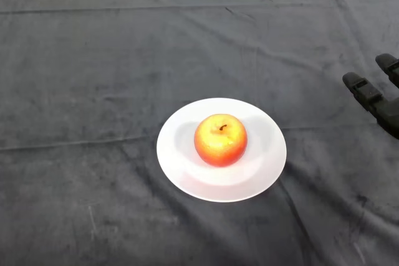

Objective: Move the apple to the plate

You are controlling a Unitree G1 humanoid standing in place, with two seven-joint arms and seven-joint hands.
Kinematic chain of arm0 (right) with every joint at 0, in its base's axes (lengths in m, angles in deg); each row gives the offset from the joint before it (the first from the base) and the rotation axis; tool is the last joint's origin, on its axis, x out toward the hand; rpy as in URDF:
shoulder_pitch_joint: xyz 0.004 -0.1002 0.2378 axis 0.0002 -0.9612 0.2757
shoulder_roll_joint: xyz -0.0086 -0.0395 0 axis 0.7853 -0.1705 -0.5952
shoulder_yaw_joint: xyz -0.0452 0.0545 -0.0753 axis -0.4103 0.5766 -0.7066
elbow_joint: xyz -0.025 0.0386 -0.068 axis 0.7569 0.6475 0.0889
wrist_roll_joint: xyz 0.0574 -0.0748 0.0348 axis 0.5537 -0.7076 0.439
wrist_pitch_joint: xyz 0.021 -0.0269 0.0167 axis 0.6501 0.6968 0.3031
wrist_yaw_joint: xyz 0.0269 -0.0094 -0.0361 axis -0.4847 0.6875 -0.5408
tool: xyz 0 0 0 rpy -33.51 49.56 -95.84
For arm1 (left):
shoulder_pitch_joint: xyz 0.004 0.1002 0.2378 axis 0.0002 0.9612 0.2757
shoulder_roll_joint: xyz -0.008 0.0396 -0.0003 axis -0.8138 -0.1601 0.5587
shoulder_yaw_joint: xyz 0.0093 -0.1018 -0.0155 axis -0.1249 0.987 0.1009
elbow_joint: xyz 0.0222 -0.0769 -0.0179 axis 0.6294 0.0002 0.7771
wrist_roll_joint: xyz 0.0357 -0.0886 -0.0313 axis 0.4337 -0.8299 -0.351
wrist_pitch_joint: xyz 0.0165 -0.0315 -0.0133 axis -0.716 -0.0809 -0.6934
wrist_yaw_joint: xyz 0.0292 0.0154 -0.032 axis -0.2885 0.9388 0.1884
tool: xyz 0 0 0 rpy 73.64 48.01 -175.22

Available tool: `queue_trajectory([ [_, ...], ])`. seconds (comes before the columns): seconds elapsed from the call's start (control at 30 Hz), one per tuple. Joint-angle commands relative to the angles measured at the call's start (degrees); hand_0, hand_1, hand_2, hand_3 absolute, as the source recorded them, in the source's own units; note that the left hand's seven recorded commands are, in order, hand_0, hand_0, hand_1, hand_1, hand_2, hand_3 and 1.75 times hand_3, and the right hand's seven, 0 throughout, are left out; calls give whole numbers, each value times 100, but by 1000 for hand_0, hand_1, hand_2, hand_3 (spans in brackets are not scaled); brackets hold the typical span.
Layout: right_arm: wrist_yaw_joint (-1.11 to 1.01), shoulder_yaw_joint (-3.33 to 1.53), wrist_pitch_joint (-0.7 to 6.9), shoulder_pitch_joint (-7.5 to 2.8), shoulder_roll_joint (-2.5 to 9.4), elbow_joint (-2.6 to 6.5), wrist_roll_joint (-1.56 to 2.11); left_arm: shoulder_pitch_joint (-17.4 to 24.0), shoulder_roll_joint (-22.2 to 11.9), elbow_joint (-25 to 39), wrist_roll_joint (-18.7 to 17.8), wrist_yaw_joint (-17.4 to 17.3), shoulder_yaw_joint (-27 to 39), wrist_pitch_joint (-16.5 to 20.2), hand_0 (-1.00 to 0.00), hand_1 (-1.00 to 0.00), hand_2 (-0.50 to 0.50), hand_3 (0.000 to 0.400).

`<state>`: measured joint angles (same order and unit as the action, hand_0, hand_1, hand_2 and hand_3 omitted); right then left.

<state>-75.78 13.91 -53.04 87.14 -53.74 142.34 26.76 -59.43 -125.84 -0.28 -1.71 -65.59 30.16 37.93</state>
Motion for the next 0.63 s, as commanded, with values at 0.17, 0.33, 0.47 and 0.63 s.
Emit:
queue_trajectory([
  [0.17,-57,136,-5,179,-179,-59,-21,-303,-443,-212,-15,39,-21,-121,0,0,0,0],
  [0.33,-57,137,-5,179,-179,-58,-22,-307,-435,-213,-9,55,-40,-120,0,0,0,0],
  [0.47,-58,138,-5,179,-179,-58,-23,-312,-430,-216,-5,62,-54,-119,0,0,0,0],
  [0.63,-58,138,-5,179,-179,-58,-24,-300,-439,-223,-17,46,-57,-118,0,0,0,0],
])
